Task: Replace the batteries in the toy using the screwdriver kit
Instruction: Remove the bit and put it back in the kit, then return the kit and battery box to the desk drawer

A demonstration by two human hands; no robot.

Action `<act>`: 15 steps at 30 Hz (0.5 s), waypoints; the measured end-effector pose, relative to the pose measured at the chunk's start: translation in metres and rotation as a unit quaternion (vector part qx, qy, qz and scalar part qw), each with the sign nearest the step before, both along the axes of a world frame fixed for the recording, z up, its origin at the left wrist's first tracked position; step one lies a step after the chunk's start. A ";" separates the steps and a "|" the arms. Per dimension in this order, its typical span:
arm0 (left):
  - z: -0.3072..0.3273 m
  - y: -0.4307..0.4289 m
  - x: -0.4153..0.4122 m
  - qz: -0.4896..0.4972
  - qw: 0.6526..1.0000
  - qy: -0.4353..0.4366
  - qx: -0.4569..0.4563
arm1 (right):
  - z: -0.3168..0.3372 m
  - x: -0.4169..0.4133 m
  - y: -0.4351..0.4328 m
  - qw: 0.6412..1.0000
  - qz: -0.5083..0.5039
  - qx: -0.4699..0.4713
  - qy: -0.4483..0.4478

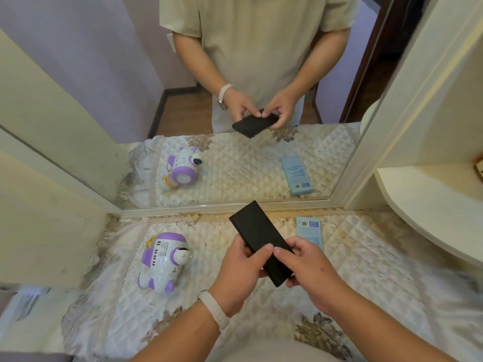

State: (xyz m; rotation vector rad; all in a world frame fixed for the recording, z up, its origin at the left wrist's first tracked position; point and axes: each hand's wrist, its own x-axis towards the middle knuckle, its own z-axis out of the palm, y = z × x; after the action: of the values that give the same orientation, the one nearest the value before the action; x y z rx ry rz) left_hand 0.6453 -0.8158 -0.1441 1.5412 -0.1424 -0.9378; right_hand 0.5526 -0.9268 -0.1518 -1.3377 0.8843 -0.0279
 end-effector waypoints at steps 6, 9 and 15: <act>-0.024 -0.012 0.011 0.003 0.999 0.009 0.040 | -0.027 0.004 -0.008 0.998 0.017 -0.038 0.047; -0.037 -0.010 0.021 -0.008 0.998 0.014 0.063 | -0.047 0.001 -0.022 0.996 -0.027 -0.010 0.079; -0.056 -0.010 0.044 -0.024 0.995 0.031 0.090 | -0.108 -0.018 -0.064 0.950 -0.079 -0.181 0.243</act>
State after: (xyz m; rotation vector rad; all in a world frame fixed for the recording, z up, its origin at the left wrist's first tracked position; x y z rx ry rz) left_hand 0.6892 -0.8262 -0.2006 1.6775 -0.0508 -1.0586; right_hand 0.5343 -0.9911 -0.2593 -1.6457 1.4568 0.0190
